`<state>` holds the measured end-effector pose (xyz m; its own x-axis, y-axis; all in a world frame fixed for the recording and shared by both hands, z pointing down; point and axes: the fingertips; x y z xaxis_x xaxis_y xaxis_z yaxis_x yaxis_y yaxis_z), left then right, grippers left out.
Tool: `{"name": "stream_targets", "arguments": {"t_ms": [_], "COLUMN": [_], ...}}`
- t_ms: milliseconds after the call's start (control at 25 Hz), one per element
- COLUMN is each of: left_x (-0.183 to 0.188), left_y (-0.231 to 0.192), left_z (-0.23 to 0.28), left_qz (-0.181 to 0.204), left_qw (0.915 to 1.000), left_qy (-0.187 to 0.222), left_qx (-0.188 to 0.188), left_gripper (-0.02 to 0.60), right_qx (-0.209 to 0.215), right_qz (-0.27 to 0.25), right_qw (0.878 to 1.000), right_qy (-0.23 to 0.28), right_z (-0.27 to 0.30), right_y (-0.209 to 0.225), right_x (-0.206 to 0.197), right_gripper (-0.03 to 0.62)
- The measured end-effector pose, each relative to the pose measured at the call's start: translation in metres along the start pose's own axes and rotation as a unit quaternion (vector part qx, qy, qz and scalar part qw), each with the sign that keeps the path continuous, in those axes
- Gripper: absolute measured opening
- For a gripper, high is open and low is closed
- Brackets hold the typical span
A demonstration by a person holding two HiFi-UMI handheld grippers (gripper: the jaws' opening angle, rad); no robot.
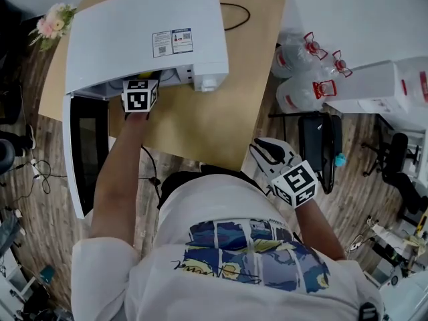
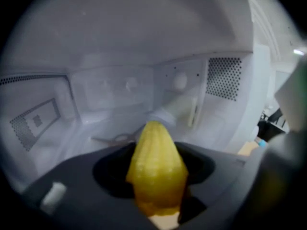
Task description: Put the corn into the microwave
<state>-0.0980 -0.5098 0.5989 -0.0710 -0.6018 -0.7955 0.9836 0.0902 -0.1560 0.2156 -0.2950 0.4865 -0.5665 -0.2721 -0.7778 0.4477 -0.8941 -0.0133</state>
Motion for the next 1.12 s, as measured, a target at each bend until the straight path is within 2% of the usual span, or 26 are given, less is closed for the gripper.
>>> {"name": "stream_targets", "arguments": {"t_ms": [160,320,600,840,1120], "left_x": [0.003,-0.003,-0.003,-0.004,-0.013], "left_y": [-0.002,-0.004,-0.004,-0.008,-0.014], "left_z": [0.007,0.009,0.01,0.005,-0.021], "left_qz": [0.007,0.024,0.018,0.008,-0.011], "left_qw": [0.9999,0.9986,0.998,0.9978,0.9977], "left_qy": [-0.004,-0.029,-0.033,-0.032,-0.023], "left_qx": [0.015,0.038,0.05,0.058,0.063], "left_gripper": [0.255,0.258,0.261,0.293,0.299], "right_qx": [0.001,0.005,0.015,0.019,0.036], "right_qz": [0.003,0.002,-0.005,-0.01,-0.021], "right_qw": [1.0,1.0,1.0,1.0,0.999], "right_qy": [-0.001,0.002,0.011,0.014,0.025], "right_z": [-0.002,0.0,0.005,0.005,0.012], "right_y": [0.005,0.009,0.011,0.011,0.0], "right_x": [-0.004,-0.004,-0.001,-0.001,0.007], "right_gripper": [0.058,0.058,0.058,0.058,0.058]}}
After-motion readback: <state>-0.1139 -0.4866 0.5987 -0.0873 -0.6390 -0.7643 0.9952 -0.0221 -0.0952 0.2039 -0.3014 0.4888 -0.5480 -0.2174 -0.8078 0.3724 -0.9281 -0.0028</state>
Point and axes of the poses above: the fingertips, and each gripper's own axes: z forward along the fingers, y to its right, x out of its top, and after that the axes turned 14 degrees about -z, right-handed
